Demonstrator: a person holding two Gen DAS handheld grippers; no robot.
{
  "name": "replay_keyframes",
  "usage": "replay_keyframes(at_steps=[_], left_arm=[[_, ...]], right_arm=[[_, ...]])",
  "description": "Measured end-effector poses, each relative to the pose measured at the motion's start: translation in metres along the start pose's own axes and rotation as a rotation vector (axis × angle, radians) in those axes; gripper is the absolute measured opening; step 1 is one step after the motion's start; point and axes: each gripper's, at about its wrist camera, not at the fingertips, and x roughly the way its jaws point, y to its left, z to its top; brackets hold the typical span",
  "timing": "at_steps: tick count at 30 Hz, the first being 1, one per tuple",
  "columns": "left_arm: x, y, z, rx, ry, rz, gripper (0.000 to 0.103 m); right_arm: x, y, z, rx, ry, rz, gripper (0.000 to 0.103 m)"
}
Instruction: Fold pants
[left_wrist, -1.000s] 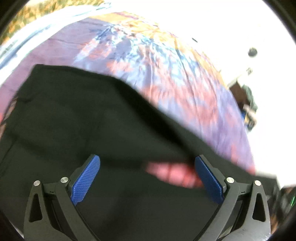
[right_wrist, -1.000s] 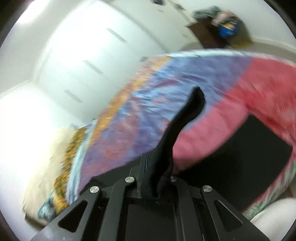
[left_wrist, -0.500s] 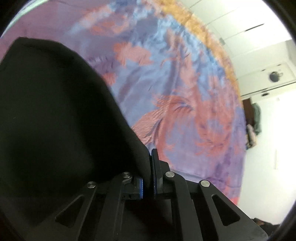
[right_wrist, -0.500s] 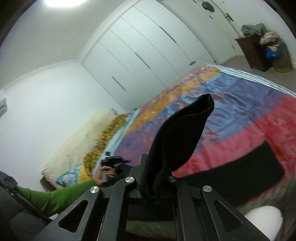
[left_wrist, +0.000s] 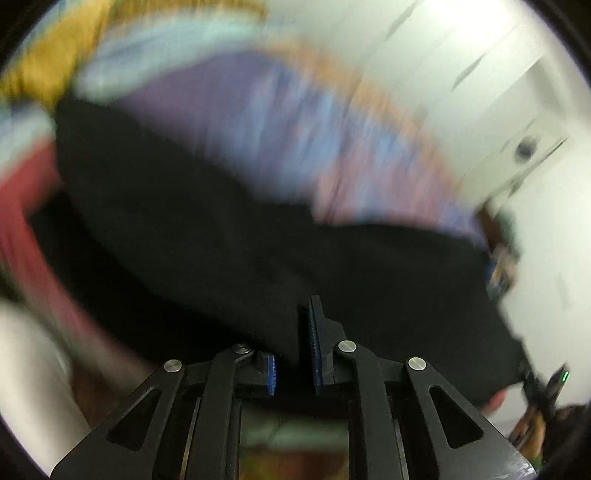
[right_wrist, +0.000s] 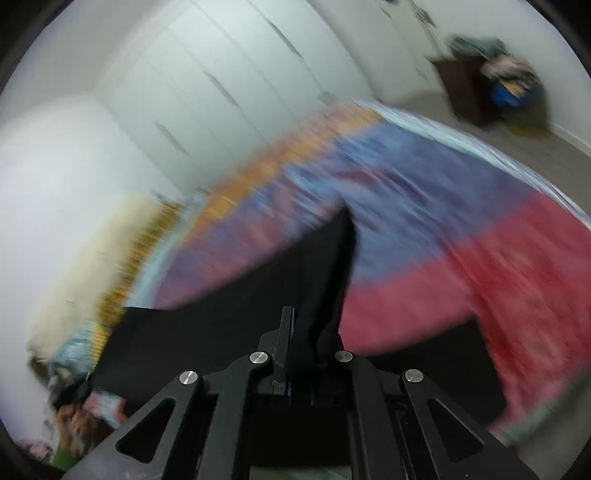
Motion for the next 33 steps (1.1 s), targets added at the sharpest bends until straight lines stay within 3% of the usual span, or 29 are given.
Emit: replay_keyframes(at_steps=[2, 4, 7, 12, 15, 17, 20, 28, 30, 31, 32, 33], left_arm=[[0.033, 0.006, -0.020, -0.026, 0.081, 0.006, 0.012], [0.032, -0.002, -0.019, -0.013, 0.050, 0.012, 0.012], [0.027, -0.013, -0.014, 0.029, 0.039, 0.007, 0.014], [0.035, -0.009, -0.006, 0.013, 0.039, 0.008, 0.014], [0.028, -0.022, -0.006, 0.039, -0.021, -0.012, 0.015], [0.035, -0.024, -0.015, 0.079, -0.004, 0.027, 0.015], [0.047, -0.018, -0.025, 0.072, 0.043, 0.048, 0.016], [0.040, -0.021, -0.024, 0.091, 0.034, 0.056, 0.018], [0.035, -0.019, -0.026, 0.081, 0.035, 0.057, 0.019], [0.035, -0.021, -0.028, 0.077, 0.036, 0.056, 0.019], [0.034, -0.018, -0.032, 0.073, 0.038, 0.059, 0.022], [0.031, -0.016, -0.033, 0.069, 0.040, 0.065, 0.023]], right_arm=[[0.024, -0.031, -0.019, 0.004, 0.105, -0.152, 0.006], [0.039, -0.052, -0.035, 0.041, 0.183, -0.233, 0.006], [0.039, -0.067, -0.042, 0.103, 0.180, -0.233, 0.006], [0.044, -0.048, -0.030, -0.040, 0.166, -0.303, 0.006], [0.027, -0.036, -0.012, -0.098, 0.062, -0.285, 0.006], [0.022, -0.038, -0.008, -0.115, 0.036, -0.300, 0.006], [0.050, -0.068, -0.026, -0.059, 0.213, -0.368, 0.007], [0.063, -0.055, -0.026, -0.146, 0.226, -0.457, 0.007], [0.060, -0.053, -0.027, -0.163, 0.209, -0.486, 0.017], [0.057, -0.050, -0.028, -0.171, 0.194, -0.512, 0.033], [0.052, -0.049, -0.029, -0.171, 0.173, -0.537, 0.058], [0.045, -0.048, -0.031, -0.167, 0.145, -0.553, 0.066]])
